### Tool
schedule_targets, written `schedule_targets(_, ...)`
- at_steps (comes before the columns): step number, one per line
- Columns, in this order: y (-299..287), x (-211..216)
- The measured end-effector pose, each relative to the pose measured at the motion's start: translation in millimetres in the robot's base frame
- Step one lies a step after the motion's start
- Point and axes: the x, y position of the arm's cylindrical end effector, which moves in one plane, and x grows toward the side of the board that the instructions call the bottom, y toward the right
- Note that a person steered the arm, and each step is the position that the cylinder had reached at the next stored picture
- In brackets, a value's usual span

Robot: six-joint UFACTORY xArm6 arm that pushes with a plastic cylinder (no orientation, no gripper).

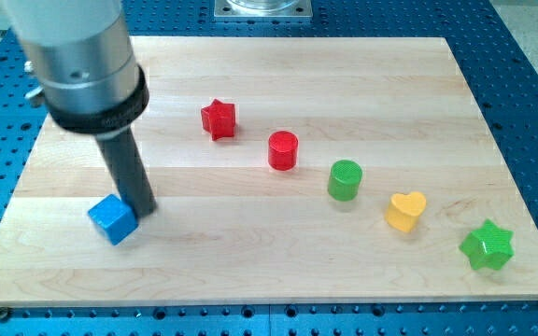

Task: Place the blue cube vertically below the yellow hexagon

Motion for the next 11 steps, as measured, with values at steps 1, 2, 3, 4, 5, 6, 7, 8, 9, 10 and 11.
schedule_targets(1, 15.6, 17.0)
schedule_targets(2, -40.3, 20.3)
schedule_targets(3, -73.8, 23.3)
schedule_targets(4, -38.2, -26.5)
schedule_targets(5, -94.1, -30.2)
schedule_targets(6, -130.5, -17.4)
schedule_targets(7, -94.1, 1.7)
schedule_targets(8, -73.1, -39.8)
schedule_targets(9, -50.8, -108.6)
schedule_targets(10, -33.6, -166.8)
schedule_targets(11, 71.9, -208.0)
